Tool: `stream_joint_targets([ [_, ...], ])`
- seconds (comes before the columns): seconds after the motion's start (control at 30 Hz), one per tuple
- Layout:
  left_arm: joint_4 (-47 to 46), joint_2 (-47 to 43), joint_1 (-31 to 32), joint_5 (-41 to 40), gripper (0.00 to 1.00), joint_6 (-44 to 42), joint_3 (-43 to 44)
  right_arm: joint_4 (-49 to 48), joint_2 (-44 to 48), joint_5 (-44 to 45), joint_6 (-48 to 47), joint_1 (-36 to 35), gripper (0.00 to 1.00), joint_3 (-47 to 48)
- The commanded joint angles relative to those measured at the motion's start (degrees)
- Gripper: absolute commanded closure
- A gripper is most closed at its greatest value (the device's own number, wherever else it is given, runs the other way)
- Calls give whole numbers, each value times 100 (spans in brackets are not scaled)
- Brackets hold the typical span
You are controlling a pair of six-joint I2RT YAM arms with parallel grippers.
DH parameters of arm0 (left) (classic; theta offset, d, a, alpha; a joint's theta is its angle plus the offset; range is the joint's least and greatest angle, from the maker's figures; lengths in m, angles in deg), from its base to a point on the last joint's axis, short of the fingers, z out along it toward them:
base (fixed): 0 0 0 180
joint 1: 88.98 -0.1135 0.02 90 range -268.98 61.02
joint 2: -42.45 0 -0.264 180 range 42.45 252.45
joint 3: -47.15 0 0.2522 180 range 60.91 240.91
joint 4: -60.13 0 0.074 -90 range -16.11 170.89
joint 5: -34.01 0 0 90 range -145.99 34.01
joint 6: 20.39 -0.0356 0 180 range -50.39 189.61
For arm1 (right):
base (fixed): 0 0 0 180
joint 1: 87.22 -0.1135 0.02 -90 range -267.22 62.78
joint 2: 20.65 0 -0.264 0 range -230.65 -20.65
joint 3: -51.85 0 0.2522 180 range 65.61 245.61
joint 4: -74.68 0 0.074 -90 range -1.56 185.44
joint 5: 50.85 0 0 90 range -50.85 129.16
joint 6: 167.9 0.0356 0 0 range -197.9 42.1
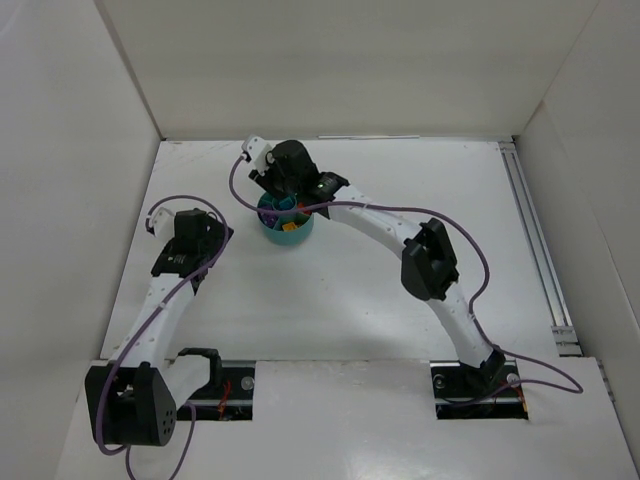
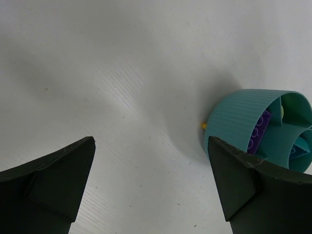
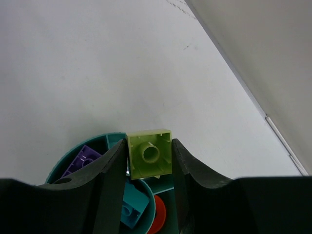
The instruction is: Sort the legos into containers by color
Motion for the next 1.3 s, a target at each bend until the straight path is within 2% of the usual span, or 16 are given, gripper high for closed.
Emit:
stream_joint_targets([
  [0.0, -182, 67, -24, 43, 1, -167, -26, -68, -122, 47, 141, -44, 67, 358],
  [0.53, -340, 287, -235, 218, 1, -325, -79, -68, -342, 29, 194, 9, 59, 306],
  [0.57, -340, 287, -235, 218, 1, -325, -79, -68, -342, 30, 194, 9, 53, 305],
  [0.6, -340, 287, -235, 218, 1, -325, -79, -68, -342, 82, 194, 9, 52, 305],
  [0.87, -340, 287, -235, 280, 1, -378, -79, -121, -342, 276, 194, 61, 52, 252],
  [1.03, -393, 287, -235, 280, 1, -378, -79, -121, -289, 205, 194, 114, 37, 252],
  [1.27, -393, 287, -235, 333, 1, -430, -79, -410, 9, -85, 194, 114, 28, 34],
])
